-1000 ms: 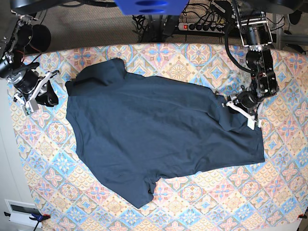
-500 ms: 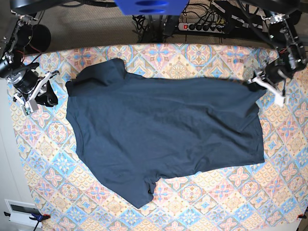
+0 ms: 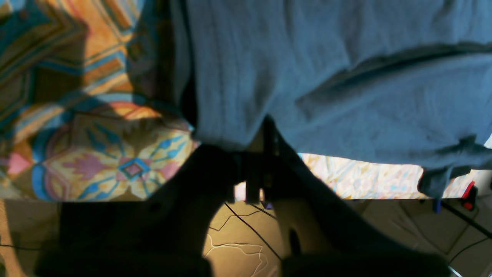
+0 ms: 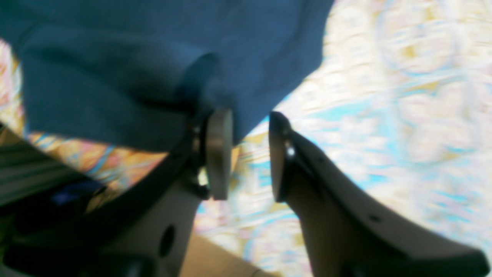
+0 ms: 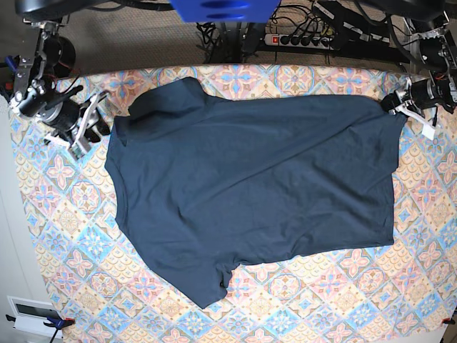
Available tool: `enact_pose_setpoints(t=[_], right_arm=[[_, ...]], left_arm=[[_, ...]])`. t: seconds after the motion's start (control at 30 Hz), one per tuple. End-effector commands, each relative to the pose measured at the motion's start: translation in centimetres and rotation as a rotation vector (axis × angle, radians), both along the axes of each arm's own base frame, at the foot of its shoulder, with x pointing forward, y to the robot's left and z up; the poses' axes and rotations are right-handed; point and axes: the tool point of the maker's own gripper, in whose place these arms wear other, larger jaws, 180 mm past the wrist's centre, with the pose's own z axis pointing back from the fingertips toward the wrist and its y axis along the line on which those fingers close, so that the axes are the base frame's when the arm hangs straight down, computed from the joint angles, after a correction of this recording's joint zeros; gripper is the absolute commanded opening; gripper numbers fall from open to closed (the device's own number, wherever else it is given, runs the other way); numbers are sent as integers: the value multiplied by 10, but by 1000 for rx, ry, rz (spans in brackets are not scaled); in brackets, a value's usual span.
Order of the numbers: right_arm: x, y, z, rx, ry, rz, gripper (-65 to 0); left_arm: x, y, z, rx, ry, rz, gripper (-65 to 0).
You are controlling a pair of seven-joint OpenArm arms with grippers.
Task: Layout the t-shirt on the table in an organized manner, then fold the t-shirt properly
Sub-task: 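Pull both shoulder corners apart with both grippers to flatten the shirt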
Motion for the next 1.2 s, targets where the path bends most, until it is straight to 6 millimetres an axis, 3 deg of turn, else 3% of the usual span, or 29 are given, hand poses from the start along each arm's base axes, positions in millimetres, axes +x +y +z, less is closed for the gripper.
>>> enact_pose_setpoints(t=[0.0,0.1,0.27,0.7,0.9,1.17], right_arm=[[-2,6,3,10,-6,32,-455],[-12,16,-6,23,30,61,-458],[-13,19,-8,28,37,64,-458],[-33,-8,-52,56,189,-45,-454],[-32,-7,-53,62,188,-48,-454],[-9,5,-43,96,129,-50,-453]], left_arm=[[7,7,11,20,-27,-7,-650],[8,2,8,6,-30,-3,-650],[9,1,9,3,-34,-3,-650],[9,1,9,2,-35,-3,-650],[10,1,9,2,-37,-3,-650],[10,1,9,2,-37,-3,-650]])
